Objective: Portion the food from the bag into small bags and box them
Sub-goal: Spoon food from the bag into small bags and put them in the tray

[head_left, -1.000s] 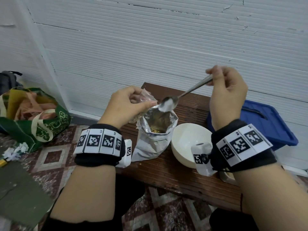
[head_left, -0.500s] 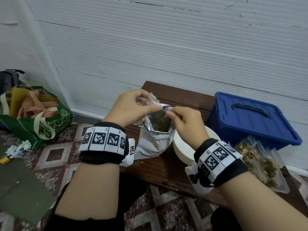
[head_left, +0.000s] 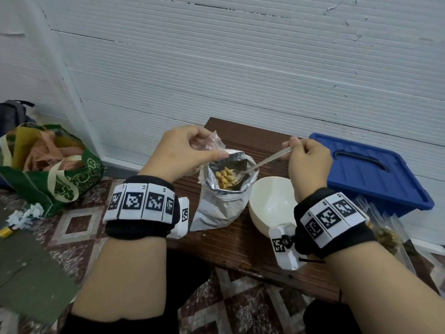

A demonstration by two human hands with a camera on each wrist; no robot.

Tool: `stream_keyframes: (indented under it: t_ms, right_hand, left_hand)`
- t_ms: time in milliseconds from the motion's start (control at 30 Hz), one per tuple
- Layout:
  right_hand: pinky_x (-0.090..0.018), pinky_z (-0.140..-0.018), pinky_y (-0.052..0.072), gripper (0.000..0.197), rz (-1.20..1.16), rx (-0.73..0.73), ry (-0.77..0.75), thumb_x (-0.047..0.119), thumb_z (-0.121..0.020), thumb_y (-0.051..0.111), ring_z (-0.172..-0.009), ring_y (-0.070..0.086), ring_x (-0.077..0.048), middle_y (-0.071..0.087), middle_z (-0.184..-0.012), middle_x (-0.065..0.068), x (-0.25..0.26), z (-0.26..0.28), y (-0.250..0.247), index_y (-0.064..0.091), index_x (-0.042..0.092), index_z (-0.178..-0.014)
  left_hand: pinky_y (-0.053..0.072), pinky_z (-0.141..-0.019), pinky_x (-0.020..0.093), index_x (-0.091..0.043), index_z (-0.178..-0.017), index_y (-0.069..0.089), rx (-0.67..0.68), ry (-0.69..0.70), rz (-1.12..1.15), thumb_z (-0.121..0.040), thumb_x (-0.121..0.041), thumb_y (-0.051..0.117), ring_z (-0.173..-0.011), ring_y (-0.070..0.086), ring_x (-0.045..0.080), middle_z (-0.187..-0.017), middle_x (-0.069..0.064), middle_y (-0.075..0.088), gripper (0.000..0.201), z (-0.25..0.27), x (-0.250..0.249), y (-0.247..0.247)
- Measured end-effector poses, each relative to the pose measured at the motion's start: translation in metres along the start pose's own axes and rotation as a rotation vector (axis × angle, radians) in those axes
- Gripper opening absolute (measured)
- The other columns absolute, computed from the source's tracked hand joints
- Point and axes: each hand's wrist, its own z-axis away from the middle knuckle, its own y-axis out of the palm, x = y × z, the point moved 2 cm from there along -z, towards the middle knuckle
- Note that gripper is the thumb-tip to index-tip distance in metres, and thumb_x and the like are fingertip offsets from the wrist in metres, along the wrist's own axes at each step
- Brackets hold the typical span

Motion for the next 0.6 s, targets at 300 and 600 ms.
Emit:
stream_keyframes:
  t_ms: [300, 600]
  right_hand:
    - [-0.009, -0.052, 0.037, 0.029, -0.074, -0.121, 0.083, 0.020, -0.098, 0.047, -0.057, 0.049, -0.001, 0.057, -0.065, 0.009, 0.006, -0.022, -0.020, 0.068, 0.008, -0.082]
    - [-0.013, -0.059, 0.040, 0.029, -0.052, -0.080, 0.003, 0.022, -0.098, 0.047, -0.064, 0.052, 0.000, 0.064, -0.080, 0.002, 0.027, -0.023, -0.015, 0.069, 0.010, -0.083]
  left_hand:
    - [0.039, -0.060, -0.002, -0.026, -0.098, 0.067, 0.070, -0.014, -0.074, -0.062, -0.033, 0.087, -0.076, 0.055, -0.009, -0.085, -0.018, 0.061, 0.042, -0.001, 0.003, 0.000]
    - [0.038, -0.063, -0.005, -0.029, -0.102, 0.067, 0.119, 0.019, -0.113, -0.059, -0.035, 0.088, -0.083, 0.056, -0.011, -0.090, -0.019, 0.063, 0.048, -0.003, -0.002, 0.014]
